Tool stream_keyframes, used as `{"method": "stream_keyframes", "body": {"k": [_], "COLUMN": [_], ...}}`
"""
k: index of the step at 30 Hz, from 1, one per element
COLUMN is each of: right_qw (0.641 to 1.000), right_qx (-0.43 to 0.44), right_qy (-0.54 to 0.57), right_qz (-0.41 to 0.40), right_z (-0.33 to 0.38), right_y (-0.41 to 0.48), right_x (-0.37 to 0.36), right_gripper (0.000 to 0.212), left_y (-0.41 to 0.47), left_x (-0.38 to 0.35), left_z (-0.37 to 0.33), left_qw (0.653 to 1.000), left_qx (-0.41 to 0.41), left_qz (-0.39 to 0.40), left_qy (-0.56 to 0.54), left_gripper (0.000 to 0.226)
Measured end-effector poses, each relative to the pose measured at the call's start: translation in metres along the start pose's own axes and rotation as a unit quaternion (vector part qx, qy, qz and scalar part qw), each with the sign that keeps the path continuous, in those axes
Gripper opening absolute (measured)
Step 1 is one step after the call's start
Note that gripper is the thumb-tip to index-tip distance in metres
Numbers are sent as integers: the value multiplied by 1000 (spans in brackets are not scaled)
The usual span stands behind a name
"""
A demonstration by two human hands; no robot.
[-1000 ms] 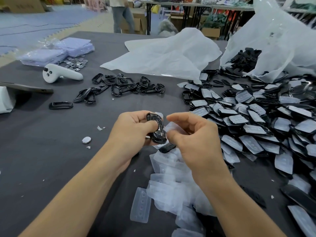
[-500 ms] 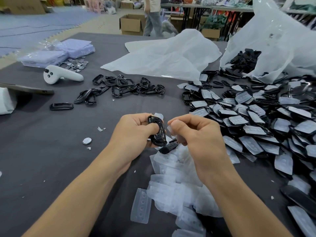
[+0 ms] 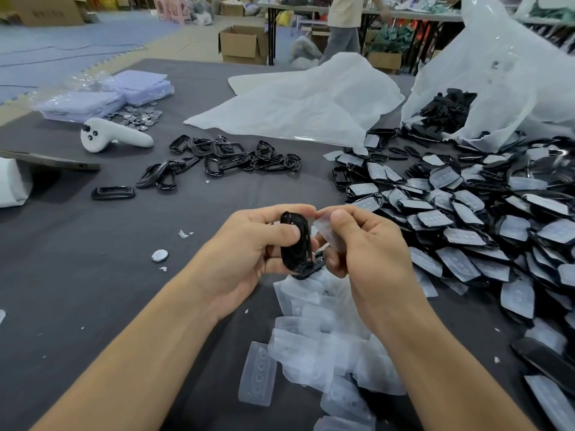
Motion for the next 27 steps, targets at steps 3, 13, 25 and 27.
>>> {"method": "stream_keyframes", "body": {"k": [3,13,25,27], "right_qw": [999,992,1000,998], "right_qx": [-17,-55,3,13], "right_qy": [16,6,1,39], "right_qz": [22,117,-13,-56], "right_z": [-3,-10,3,7], "right_y": [0,3,4,6], "right_x": [-1,-3,13,18], "right_gripper": [42,56,20,25], "left_y": [3,8,10,12], "left_x": [3,8,8,11], "left_z": [2,6,11,11], "left_qw": [1000,999,998,997], "left_qx": [2,13,34,24], "left_qz": [-17,-32,-57,-77], "left_qy": [6,8,14,21], "left_gripper": [39,35,25,33]}}
Point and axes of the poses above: each hand's wrist, its own y-axis towards the middle knuckle, its own x-axis out of the back of the hand, z = x × y, the point moved 5 cm from there along y, towards the middle knuckle, and after that the axes turned 10 degrees about x, right-handed, at the moved point
